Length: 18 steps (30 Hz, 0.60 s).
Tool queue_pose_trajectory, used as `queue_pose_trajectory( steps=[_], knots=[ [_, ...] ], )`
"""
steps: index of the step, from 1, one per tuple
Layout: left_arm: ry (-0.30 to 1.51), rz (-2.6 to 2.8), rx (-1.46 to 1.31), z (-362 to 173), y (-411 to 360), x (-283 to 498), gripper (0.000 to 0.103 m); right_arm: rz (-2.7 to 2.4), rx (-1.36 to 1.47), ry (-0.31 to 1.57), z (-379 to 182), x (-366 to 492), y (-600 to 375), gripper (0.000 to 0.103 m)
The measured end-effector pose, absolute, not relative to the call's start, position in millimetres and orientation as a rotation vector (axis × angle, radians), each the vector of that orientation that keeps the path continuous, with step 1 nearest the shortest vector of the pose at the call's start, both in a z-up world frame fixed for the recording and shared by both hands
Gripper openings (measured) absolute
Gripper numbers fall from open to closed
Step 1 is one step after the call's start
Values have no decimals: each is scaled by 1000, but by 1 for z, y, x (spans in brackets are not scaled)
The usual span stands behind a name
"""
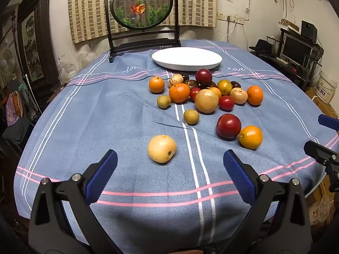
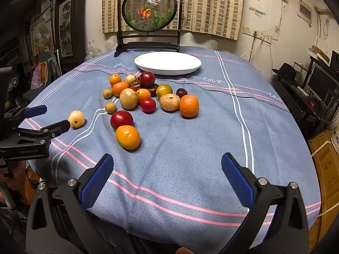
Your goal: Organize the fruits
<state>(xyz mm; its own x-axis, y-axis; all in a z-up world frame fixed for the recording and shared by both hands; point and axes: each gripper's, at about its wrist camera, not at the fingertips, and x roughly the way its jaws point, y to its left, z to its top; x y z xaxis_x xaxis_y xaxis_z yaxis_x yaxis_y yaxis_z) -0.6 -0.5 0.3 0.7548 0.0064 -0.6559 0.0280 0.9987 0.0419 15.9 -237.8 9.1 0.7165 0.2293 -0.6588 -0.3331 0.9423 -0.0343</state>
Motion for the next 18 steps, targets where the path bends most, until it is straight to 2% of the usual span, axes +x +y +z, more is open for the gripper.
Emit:
queue_pose_trajectory(
  steps=[18],
  knots=[
    [722, -12, 36, -3, 1, 1, 101, 311, -145, 717, 8, 18, -240, 102]
  ],
)
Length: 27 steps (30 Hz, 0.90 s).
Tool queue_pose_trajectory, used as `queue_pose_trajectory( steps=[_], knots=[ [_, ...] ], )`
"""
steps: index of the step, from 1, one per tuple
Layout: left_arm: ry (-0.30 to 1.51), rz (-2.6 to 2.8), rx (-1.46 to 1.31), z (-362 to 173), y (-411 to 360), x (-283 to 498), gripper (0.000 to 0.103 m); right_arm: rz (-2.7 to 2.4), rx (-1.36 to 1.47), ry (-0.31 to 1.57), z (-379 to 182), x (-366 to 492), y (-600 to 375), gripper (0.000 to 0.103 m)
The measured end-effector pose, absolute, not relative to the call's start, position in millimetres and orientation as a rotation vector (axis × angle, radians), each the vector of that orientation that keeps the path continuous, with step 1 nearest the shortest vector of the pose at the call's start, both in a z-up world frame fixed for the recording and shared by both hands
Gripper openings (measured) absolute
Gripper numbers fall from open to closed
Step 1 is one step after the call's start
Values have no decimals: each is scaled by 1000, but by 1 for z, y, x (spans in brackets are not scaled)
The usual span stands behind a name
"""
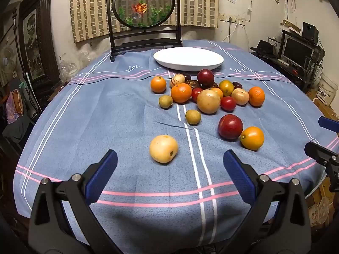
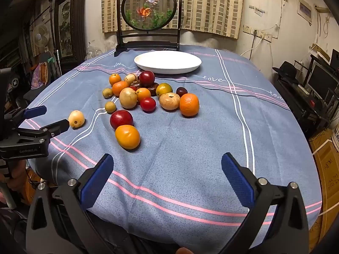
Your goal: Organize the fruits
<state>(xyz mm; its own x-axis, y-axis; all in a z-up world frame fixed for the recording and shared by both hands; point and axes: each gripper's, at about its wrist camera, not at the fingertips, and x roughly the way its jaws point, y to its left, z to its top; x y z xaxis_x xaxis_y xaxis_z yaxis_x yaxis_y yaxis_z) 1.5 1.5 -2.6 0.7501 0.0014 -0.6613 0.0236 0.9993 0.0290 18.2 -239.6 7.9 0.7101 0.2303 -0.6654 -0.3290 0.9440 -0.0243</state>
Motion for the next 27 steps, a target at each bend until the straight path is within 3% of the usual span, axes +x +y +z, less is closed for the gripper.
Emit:
queue_pose_trajectory(
  steps=[27],
  knots=[
    [730, -23, 42, -2, 0, 2, 101, 295, -121, 742, 4, 26, -245, 102]
  ],
)
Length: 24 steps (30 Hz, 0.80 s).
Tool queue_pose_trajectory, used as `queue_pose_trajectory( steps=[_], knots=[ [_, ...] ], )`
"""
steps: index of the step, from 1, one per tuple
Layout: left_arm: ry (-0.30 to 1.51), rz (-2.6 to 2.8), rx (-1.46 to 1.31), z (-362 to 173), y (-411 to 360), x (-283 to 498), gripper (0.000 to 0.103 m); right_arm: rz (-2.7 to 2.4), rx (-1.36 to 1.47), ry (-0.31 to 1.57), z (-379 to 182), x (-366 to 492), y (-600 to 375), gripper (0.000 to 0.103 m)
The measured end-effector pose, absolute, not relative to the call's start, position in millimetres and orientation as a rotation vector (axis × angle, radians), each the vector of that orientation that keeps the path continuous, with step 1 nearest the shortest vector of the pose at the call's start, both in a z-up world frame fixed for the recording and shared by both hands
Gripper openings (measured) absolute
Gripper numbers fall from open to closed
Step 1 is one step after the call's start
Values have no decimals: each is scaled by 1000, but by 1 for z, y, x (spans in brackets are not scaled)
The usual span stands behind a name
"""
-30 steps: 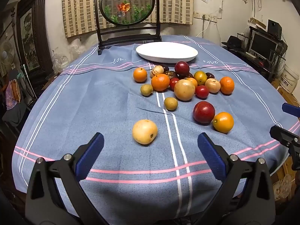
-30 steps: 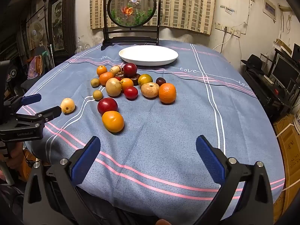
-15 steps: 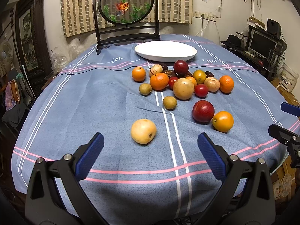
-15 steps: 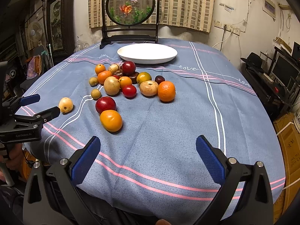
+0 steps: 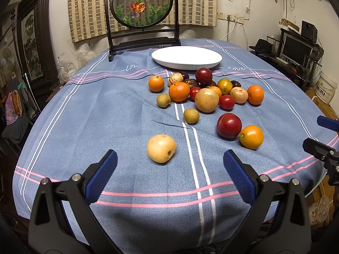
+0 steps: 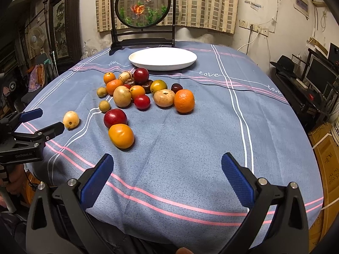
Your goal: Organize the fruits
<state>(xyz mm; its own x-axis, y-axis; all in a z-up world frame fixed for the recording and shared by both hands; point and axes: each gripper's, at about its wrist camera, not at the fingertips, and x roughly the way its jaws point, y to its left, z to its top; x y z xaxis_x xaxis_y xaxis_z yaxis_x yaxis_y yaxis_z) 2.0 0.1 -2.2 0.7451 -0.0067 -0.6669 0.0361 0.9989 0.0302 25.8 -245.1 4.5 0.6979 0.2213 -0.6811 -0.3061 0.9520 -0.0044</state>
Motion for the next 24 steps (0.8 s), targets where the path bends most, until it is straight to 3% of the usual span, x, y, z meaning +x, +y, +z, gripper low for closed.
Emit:
queue_pose_trajectory(
  steps=[24],
  knots=[
    [741, -21, 44, -4, 0, 5, 101, 298, -110, 755, 2, 27, -247, 102]
  ],
)
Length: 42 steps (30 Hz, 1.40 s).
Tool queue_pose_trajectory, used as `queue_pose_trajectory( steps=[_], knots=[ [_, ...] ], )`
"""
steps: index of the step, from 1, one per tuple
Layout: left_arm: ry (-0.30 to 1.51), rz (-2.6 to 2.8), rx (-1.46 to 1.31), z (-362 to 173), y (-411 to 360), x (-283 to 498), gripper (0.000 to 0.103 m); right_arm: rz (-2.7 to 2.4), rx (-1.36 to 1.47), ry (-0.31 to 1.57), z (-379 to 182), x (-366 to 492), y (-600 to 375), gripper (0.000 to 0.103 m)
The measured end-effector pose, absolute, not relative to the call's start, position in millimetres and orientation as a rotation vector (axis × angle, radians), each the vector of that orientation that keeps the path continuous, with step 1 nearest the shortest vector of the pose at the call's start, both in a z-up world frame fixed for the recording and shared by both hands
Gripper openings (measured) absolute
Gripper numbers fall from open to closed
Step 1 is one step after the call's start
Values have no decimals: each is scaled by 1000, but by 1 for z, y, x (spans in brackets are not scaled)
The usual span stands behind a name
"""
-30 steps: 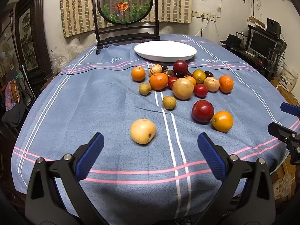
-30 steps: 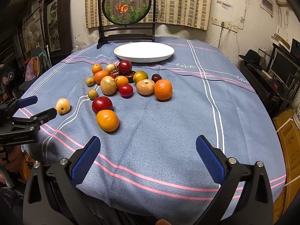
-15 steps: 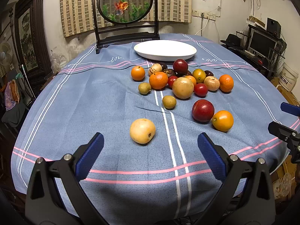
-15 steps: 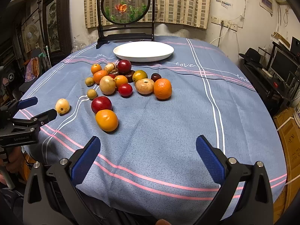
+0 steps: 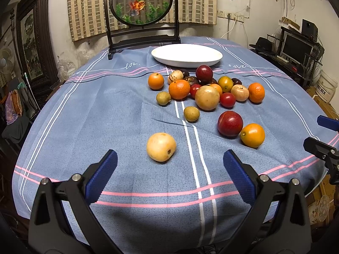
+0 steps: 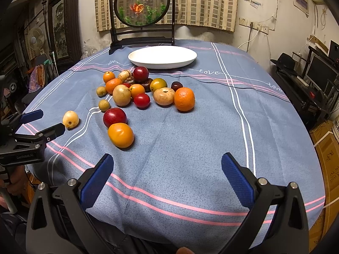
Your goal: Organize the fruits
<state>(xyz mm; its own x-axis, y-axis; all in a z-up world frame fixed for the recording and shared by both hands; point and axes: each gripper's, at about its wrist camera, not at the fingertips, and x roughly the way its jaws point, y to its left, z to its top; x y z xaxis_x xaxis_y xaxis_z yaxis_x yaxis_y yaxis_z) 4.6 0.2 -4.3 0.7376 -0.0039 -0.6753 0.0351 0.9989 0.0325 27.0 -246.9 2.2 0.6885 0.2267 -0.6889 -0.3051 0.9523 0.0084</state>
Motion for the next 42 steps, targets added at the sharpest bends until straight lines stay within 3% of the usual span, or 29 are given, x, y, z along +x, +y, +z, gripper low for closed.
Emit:
queue_pose_trajectory(
  steps=[35, 42],
  knots=[
    [805, -42, -49, -23, 31, 32, 101, 444, -35, 787, -16, 48, -231, 102],
    [767, -54, -56, -31, 40, 36, 101, 466, -54, 714, -15, 44, -212, 102]
  ],
)
